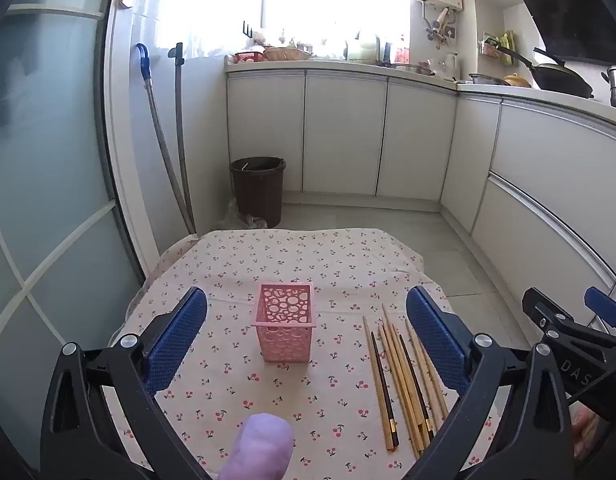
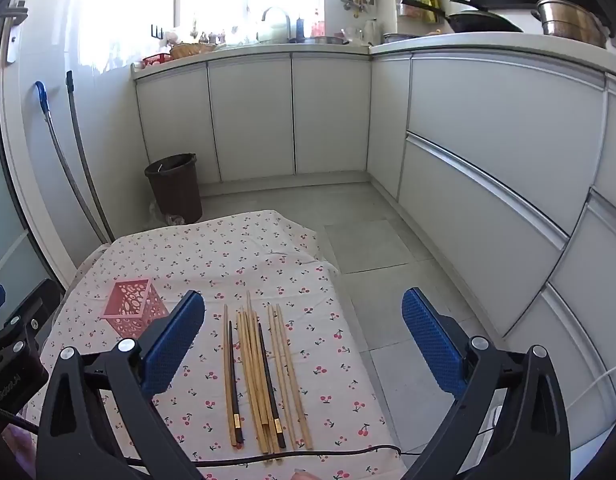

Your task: Organize utensils

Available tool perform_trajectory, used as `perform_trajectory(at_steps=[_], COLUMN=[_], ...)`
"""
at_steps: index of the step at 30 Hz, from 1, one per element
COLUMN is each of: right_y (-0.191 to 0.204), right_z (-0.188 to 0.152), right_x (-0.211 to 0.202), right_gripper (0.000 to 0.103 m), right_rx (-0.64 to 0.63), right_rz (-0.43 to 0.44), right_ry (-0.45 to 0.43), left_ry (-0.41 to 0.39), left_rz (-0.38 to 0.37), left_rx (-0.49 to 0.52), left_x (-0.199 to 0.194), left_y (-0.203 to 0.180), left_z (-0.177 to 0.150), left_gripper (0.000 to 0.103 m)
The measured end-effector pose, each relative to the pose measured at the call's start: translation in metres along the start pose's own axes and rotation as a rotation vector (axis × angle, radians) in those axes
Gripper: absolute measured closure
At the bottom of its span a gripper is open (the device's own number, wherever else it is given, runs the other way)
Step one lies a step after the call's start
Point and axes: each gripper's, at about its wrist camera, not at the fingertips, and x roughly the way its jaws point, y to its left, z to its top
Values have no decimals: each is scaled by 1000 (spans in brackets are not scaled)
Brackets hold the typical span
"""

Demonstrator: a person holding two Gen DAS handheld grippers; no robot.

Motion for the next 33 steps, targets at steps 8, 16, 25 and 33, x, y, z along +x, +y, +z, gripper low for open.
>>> perform_trajectory(at_steps=[8,16,25,33], right_y=[1,3,3,1], right_z=[0,-3,-1,-2], right_x=[-7,-5,-5,-3], right_gripper=[7,7,7,7], right_rx=[13,8,13,24], right_rz=[20,23,25,26], right_ry=[-9,-7,-1,7], left_ry=[-12,-5,0,7], left_rz=[-10,-12,-8,-5], left_rx=[3,10,6,6], left_x=[0,-2,-1,0], left_y=[-1,-1,-1,0], left_z=[-3,2,0,-1], left_gripper=[7,7,7,7])
